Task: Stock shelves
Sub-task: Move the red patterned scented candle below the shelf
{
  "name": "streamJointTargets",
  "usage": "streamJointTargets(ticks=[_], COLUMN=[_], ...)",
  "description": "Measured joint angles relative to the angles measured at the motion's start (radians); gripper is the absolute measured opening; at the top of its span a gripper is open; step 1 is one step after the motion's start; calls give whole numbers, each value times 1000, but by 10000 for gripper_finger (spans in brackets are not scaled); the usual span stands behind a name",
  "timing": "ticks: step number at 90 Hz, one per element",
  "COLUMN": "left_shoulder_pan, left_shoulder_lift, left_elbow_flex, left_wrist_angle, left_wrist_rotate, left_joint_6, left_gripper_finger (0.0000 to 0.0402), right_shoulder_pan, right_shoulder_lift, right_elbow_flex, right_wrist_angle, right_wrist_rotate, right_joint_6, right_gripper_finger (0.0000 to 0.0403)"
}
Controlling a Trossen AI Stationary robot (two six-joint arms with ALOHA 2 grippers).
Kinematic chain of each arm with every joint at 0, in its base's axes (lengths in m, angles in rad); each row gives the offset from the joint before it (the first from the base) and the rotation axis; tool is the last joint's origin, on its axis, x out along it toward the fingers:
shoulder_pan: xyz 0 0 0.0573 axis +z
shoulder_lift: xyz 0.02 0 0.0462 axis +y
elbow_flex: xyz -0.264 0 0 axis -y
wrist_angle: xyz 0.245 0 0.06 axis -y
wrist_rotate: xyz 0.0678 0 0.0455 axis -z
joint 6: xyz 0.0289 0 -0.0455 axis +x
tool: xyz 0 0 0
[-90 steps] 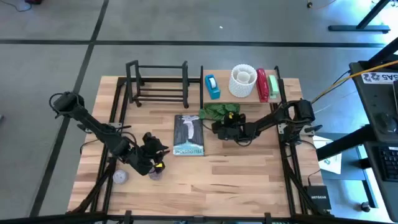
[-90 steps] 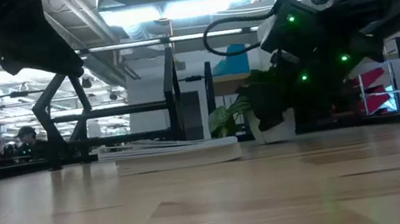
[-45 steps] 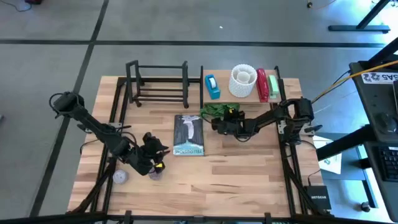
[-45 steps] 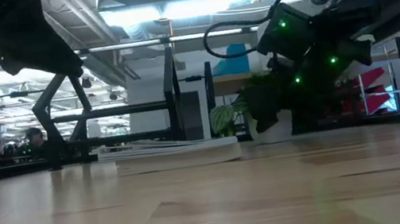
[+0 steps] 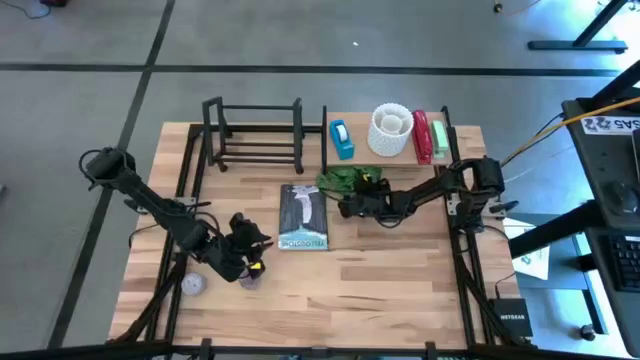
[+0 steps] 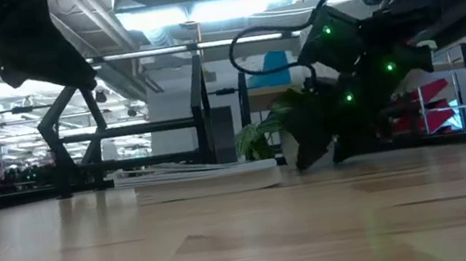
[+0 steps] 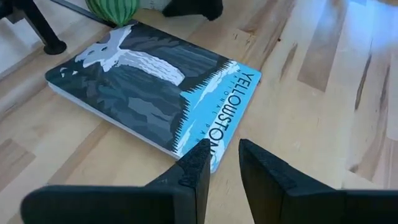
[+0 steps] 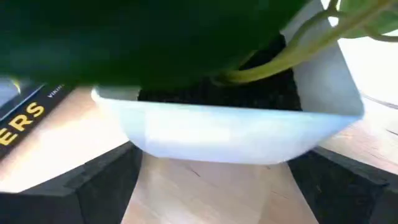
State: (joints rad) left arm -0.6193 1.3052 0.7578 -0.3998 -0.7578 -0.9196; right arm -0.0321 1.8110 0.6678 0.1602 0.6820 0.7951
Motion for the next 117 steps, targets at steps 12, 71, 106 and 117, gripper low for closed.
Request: streamJointTargets(ticks=[12,71,106,117], left_shoulder_pan=[0,-25,-217,-240], left_shoulder_lift=[0,-6,75,145], left_elbow_flex=[0,128,333,321], left_wrist_angle=[1,-58,-318,-333], left_wrist_rotate=[8,259,376,441], left_joint_6=[0,395,389,246], left_gripper_finger=[67,66,34,37], right_shoulder_pan=[28,608,896,888], right_shoulder_lift=[-47,-293,-154,-108], right_elbow_flex=[-1,-2,-1,-1], right_wrist_angle=[-117,-427,-100,-71], right_wrist_rotate=[14,213,616,617], right_joint_6=[18,279,302,337], right_gripper_finger=[387,383,383,383])
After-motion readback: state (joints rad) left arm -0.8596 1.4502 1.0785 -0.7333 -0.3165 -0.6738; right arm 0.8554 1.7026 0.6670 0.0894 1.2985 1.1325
